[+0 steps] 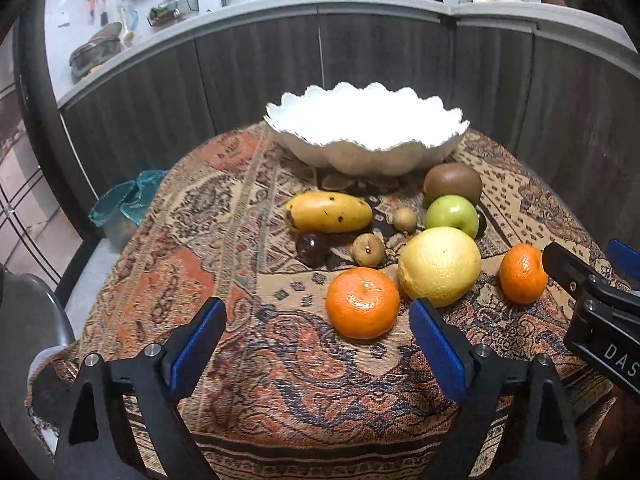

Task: Organize fruits
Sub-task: 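Close the left gripper on a mandarin while the right gripper grasps the other mandarin, then lift both held mandarins and carry them over the white scalloped bowl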

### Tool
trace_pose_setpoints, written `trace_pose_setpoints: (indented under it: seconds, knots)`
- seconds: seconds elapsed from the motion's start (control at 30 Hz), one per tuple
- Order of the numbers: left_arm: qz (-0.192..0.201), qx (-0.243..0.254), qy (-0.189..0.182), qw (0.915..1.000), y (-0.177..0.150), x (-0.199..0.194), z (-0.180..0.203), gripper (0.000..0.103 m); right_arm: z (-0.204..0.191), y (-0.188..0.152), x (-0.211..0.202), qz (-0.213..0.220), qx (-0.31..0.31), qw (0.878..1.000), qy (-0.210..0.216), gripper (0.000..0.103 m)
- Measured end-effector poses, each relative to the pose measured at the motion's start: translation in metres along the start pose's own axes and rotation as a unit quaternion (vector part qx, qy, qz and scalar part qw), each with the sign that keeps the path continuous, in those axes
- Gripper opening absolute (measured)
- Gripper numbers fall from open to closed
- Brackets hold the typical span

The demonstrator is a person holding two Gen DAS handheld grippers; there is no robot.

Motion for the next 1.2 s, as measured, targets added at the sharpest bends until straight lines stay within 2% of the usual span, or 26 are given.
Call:
trace_pose_setpoints:
  seconds: [0.17,0.43,0.63,0.77,0.9,0.97,1.2]
  knots:
    - [-0.015,0.005,-0.006,0.9998,0.000,0.012,0.005,0.085,0.001,0.000,0.012,-0.013,0.001,1.000,0.004,0.090]
    - [-0.029,0.004,-0.013,0.9995,-0.002,0.027,0.006,0.082,-0.004,-0.006,0.034,-0.041,-0.004,0.999,0.021,0.080]
    - [-0.036,0.008,-0.025,0.9990,-0.002,0.033,0.011,0.069,-0.011,-0.009,0.042,-0.053,-0.011,0.998,0.033,0.078]
    - [-0.040,0.013,-0.033,0.9985,-0.001,0.037,0.015,0.059,-0.015,-0.010,0.050,-0.066,-0.012,0.997,0.045,0.064]
    - [-0.046,0.018,-0.040,0.9980,-0.002,0.040,0.018,0.053,-0.017,-0.013,0.057,-0.080,-0.013,0.995,0.054,0.059]
    - [-0.047,0.020,-0.047,0.9976,-0.002,0.041,0.020,0.046,-0.017,-0.015,0.061,-0.087,-0.013,0.994,0.063,0.050]
    - [-0.050,0.023,-0.048,0.9973,-0.001,0.035,0.018,0.044,-0.017,-0.013,0.053,-0.083,-0.019,0.994,0.067,0.049]
Point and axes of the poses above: each gripper's, at about its wrist camera, not at the fingertips, and x roughly the way its jaws point, z to its right, y to its top, the point moved 2 cm from there along x, roughly the way its jaws point, and after that the axes turned 4 degrees about z, right-handed, at the moved point
